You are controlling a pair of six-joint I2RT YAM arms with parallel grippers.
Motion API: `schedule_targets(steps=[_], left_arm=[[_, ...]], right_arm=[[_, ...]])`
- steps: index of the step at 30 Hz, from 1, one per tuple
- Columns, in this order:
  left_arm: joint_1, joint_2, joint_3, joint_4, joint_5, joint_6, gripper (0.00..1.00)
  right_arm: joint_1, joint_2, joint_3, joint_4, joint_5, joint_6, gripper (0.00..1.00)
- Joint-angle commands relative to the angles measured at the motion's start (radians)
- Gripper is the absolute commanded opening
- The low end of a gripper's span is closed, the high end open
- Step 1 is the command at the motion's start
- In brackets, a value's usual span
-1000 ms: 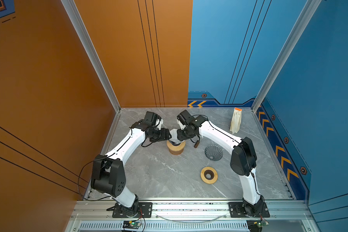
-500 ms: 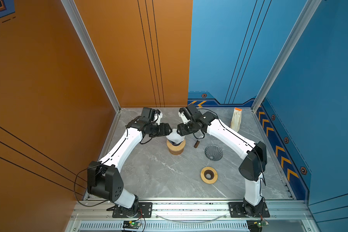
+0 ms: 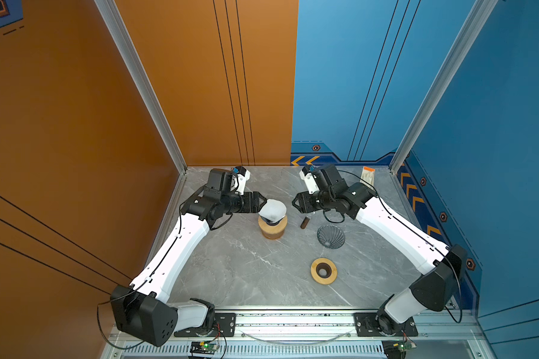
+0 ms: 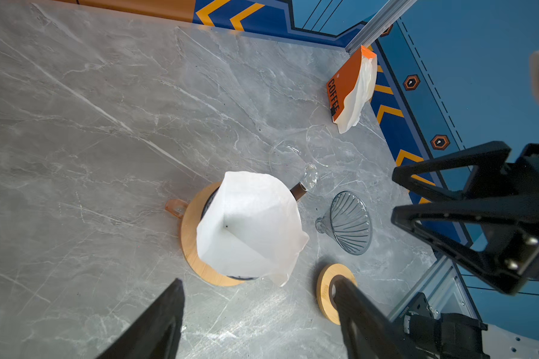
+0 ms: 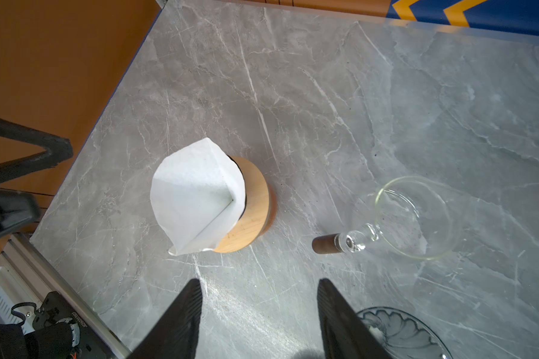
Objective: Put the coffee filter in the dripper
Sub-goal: 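Release the filter and draw both grippers back from the dripper, then lower the right gripper to the wooden ring and pinch its rim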
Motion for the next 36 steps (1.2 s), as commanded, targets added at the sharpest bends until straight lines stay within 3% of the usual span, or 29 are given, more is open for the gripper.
schedule_targets(steps=[1, 11, 24, 32, 36], left_arm=[[-0.007, -0.031, -0.055, 0.048, 0.034, 0.013, 0.78], [-0.068, -0.078, -0.149, 0.099, 0.065, 0.010, 0.78], [-0.132, -0.214, -0.345, 0.170, 0.081, -0.049, 0.78], [-0.170, -0.281, -0.426, 0.171, 0.067, -0.060, 0.85], [-0.212, -0.297, -0.454, 0.173, 0.063, -0.055, 0.97]], right_arm=[[-0.042, -0.080, -0.078, 0.032, -0.030, 0.044, 0.59], [-0.193, -0.274, -0.306, -0.030, -0.120, 0.121, 0.59], [-0.253, -0.582, -0.646, -0.074, -0.233, 0.317, 0.59], [-0.251, -0.726, -0.843, -0.073, -0.285, 0.438, 0.58], [-0.241, -0.753, -0.931, -0.034, -0.293, 0.485, 0.58]])
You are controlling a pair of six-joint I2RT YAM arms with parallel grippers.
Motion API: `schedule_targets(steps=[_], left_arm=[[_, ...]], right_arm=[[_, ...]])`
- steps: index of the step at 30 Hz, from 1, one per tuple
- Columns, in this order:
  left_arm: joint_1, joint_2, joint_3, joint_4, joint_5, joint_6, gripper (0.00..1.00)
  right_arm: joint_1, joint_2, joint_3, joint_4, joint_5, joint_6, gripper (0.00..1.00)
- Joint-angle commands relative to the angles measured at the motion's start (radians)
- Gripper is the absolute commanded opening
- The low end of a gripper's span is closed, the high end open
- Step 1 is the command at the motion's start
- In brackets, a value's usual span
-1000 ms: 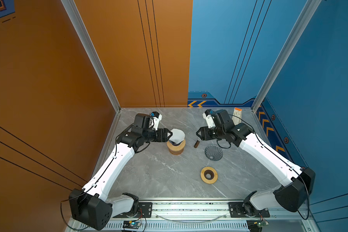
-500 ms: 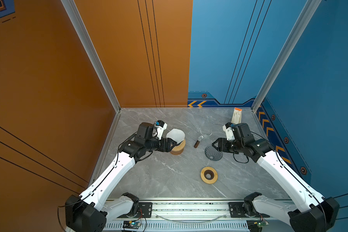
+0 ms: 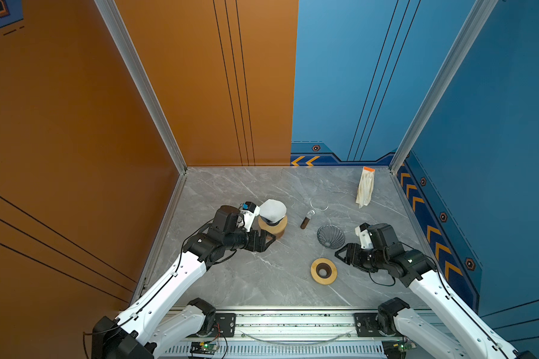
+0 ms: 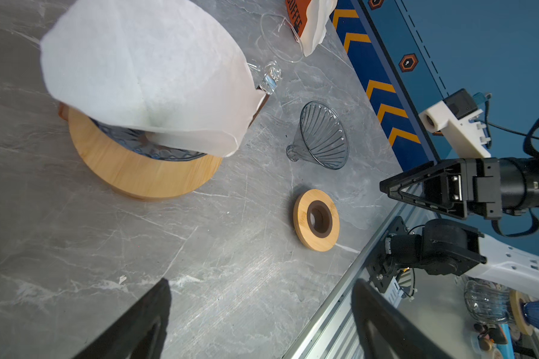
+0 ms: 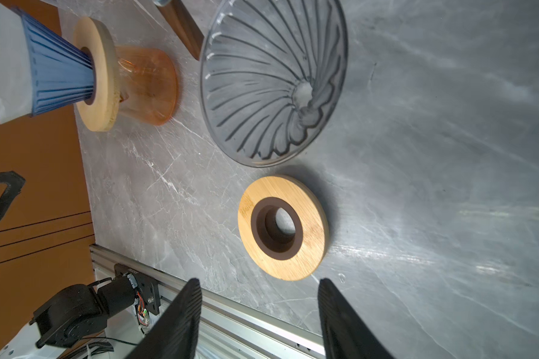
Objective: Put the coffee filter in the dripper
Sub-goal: 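Lower the right gripper to the wooden ring and pinch its rim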
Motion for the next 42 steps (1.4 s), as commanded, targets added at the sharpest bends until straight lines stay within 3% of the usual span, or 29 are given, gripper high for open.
schedule_targets(steps=[1, 10, 27, 42], left_arm=[[-0.042, -0.018, -0.028, 0.019, 0.007, 0.004, 0.98], [-0.171, 0.005, -0.069, 0.099, -0.088, -0.031, 0.98], [-0.209, 0.026, -0.115, 0.199, -0.133, -0.084, 0.98], [-0.204, 0.073, -0.110, 0.252, -0.135, -0.103, 0.98]], right_arm=[[0.010, -0.016, -0.068, 0.037, -0.031, 0.083, 0.57], [0.065, -0.035, -0.269, 0.296, -0.060, 0.271, 0.57], [0.121, 0.089, -0.359, 0.509, -0.040, 0.365, 0.49], [0.129, 0.090, -0.398, 0.570, -0.005, 0.390, 0.27]])
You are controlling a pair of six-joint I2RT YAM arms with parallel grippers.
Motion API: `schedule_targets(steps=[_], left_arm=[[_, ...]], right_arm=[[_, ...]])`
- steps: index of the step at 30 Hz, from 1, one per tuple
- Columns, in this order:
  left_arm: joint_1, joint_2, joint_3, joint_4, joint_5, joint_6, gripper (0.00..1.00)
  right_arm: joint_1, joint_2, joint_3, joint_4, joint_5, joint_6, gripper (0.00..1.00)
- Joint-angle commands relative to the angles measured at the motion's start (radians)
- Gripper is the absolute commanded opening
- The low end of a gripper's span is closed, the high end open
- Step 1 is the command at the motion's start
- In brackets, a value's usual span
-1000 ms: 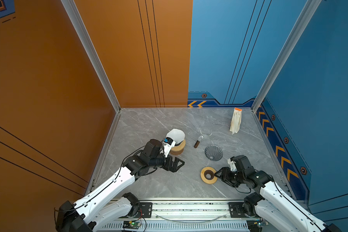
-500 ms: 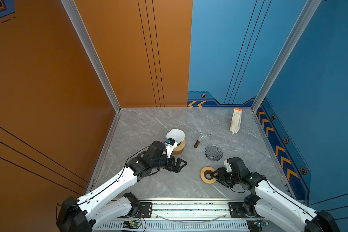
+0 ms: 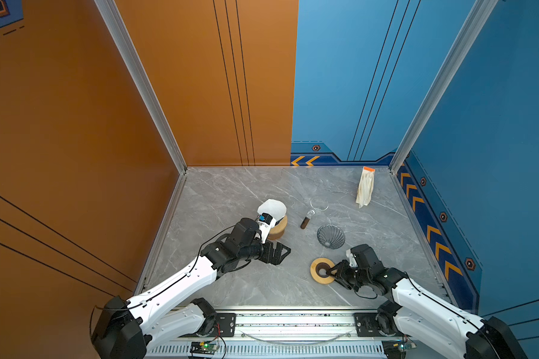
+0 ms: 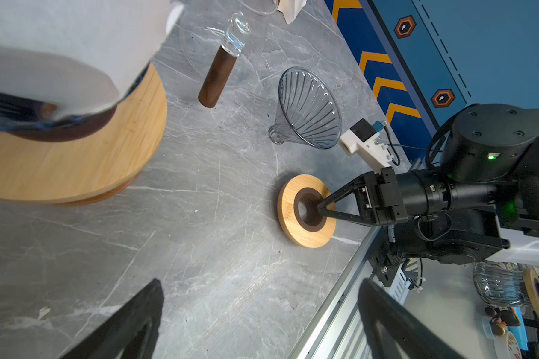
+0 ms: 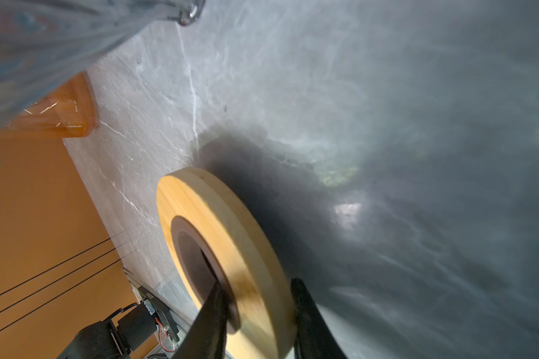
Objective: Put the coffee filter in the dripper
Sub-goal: 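Lower the right gripper to the wooden ring and pinch its rim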
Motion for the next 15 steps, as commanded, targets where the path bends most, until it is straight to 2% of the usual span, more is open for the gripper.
schedule_targets(steps=[1, 6, 15], left_arm=[[-0.003, 0.005, -0.005, 0.029, -0.012, -0.008, 0.98], [-0.001, 0.015, -0.006, 0.070, 0.009, -0.008, 0.98], [-0.002, 0.020, -0.019, 0.090, -0.006, -0.026, 0.98]], right_arm=[[0.006, -0.013, -0.016, 0.027, 0.031, 0.009, 0.26], [0.007, -0.033, -0.011, 0.025, 0.037, 0.011, 0.18], [0.026, -0.062, 0.026, -0.044, 0.037, -0.018, 0.11]])
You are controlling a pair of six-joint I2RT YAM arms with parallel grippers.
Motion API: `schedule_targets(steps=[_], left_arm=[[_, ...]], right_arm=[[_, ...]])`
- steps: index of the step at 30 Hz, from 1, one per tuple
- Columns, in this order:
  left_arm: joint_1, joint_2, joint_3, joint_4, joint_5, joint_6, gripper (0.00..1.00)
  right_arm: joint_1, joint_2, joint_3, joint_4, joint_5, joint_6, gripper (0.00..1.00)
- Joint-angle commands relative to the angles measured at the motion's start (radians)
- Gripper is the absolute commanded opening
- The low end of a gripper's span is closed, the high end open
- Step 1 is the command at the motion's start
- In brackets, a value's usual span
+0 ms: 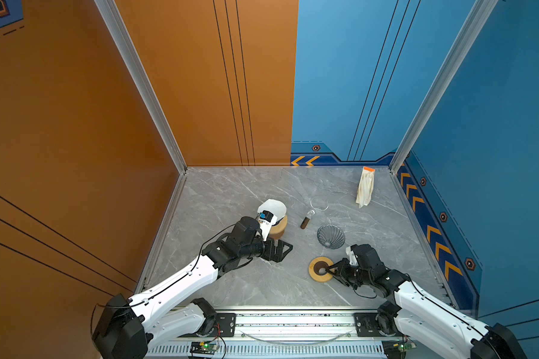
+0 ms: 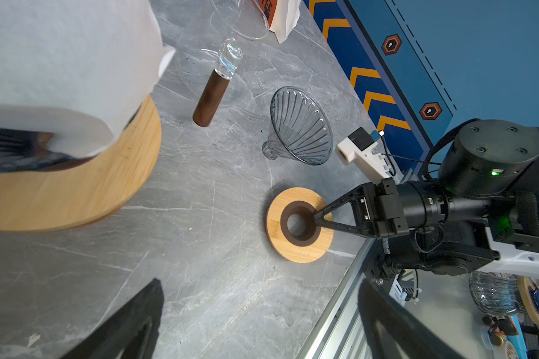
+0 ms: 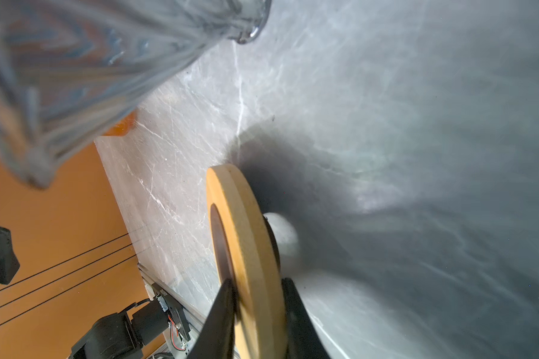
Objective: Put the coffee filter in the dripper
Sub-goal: 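Lower the right gripper to the wooden ring and pinch its rim, then lift the wooden ring with the right gripper and carry it farther away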
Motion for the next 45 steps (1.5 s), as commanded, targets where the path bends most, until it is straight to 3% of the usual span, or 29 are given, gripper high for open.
schedule_targets(steps=[1, 14, 21, 32, 45], left_arm=[[-0.002, 0.004, -0.025, 0.041, -0.009, -0.020, 0.98], [0.004, -0.001, -0.026, 0.037, -0.015, -0.021, 0.98], [0.013, -0.001, -0.016, 0.036, -0.013, -0.016, 0.98], [0.017, -0.061, 0.025, -0.044, -0.036, -0.002, 0.98], [0.028, -0.067, 0.261, -0.224, -0.089, 0.136, 0.98]], right_arm=[[0.011, -0.012, 0.023, -0.073, 0.030, -0.023, 0.10], [0.034, -0.022, 0.107, -0.138, 0.006, -0.085, 0.02], [0.041, -0.047, 0.208, -0.263, 0.018, -0.201, 0.00], [0.032, 0.004, 0.383, -0.337, -0.066, -0.380, 0.00], [-0.195, 0.252, 0.709, -0.346, -0.218, -0.596, 0.00]])
